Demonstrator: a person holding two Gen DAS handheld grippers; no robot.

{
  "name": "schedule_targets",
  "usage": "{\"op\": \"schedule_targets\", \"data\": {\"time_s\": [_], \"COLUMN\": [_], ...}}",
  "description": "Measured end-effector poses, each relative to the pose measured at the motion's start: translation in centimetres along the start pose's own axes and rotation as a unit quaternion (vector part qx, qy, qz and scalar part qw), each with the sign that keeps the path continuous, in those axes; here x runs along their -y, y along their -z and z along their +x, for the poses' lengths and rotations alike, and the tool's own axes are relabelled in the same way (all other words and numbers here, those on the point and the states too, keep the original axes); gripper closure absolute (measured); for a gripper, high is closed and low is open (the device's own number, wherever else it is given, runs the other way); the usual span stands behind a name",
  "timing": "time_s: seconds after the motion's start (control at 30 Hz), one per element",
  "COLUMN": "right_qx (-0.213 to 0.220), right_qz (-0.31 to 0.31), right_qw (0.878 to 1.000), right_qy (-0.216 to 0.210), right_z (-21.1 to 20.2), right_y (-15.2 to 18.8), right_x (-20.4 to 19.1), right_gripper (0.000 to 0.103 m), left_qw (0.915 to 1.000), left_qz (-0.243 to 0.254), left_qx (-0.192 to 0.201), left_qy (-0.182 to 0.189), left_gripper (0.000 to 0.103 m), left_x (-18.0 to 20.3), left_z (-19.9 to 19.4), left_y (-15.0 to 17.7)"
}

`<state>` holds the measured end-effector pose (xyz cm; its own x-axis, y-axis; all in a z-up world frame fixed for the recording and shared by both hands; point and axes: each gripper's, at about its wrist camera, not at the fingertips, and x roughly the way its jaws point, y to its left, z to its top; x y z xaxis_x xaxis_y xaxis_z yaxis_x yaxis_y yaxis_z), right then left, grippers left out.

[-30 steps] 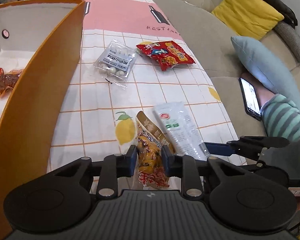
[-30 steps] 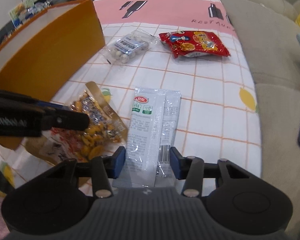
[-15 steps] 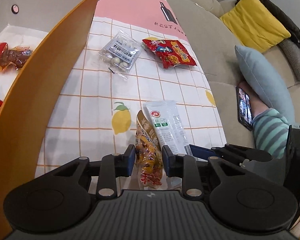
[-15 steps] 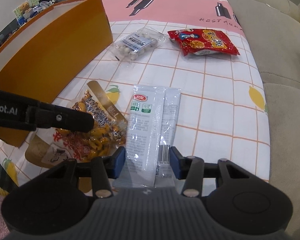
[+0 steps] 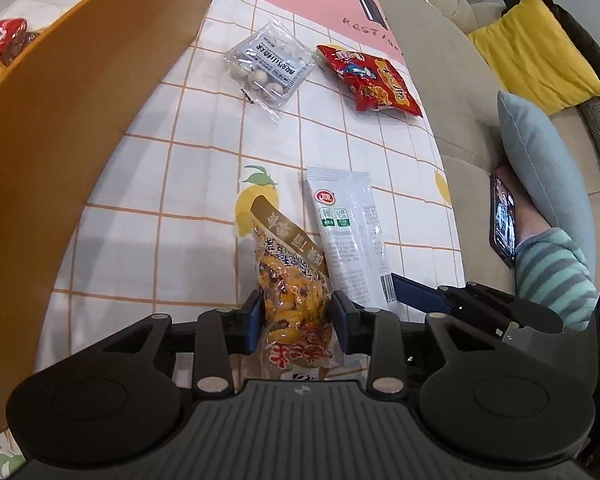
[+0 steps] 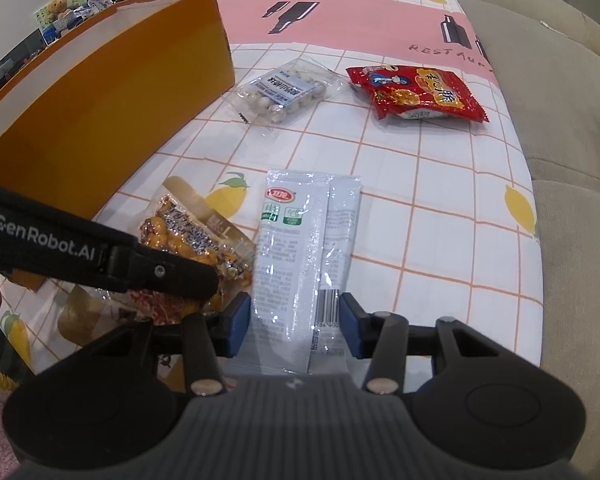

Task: Organize snacks
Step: 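Lift and carry the peanut pack and white pouch over the box with both grippers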

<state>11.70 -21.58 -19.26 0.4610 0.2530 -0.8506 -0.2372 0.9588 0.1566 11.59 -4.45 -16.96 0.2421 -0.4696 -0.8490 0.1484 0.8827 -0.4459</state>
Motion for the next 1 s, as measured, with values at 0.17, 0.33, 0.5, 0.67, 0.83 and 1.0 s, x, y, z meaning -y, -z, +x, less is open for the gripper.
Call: {"op": "schedule_targets", "data": {"time_s": [0.17, 0.33, 0.5, 0.67, 0.83, 1.0], "right_qx": [0.005, 0.025, 0.028, 0.041, 0.078, 0.115], "right_qz": [-0.002, 0.01, 0.032, 0.046, 0.038, 0.021], "right_qw": [1.0, 1.0, 0.999, 0.998, 0.996, 0.993], "right_qy": [0.007, 0.004, 0.001, -0.009, -0.013, -0.025], "right_z": [-0.2, -1.5, -1.8, -2.5, -4.5, -7.0], "right_y": [0.0, -0.2, -0.4, -0.7, -1.5, -3.0], "right_x": [-0.3, 0.0, 0.7, 0.7, -0.2, -1.4], "right_gripper": [0.058, 0.058, 0.058, 0.058, 0.058, 0.058], "left_qw": [0.9993, 0.9985, 0.9973, 0.9952, 0.9918, 0.9864], "left_qz": [0.024, 0.026, 0.031, 0.036, 0.038, 0.057], "left_qx": [0.019, 0.042, 0.058, 0.085, 0.117, 0.147], "left_qy": [-0.019, -0.024, -0.033, -0.032, -0.036, -0.048], "left_gripper": [0.068, 0.076, 0.076, 0.076, 0.076, 0.076], "left_x": [0.8, 1.1, 1.4, 1.7, 2.2, 2.9], "left_z": [-1.0, -2.1, -3.0, -4.9, -7.8, -11.7], "left_y": [0.2, -0.2, -0.4, -0.9, -1.6, -2.4]}}
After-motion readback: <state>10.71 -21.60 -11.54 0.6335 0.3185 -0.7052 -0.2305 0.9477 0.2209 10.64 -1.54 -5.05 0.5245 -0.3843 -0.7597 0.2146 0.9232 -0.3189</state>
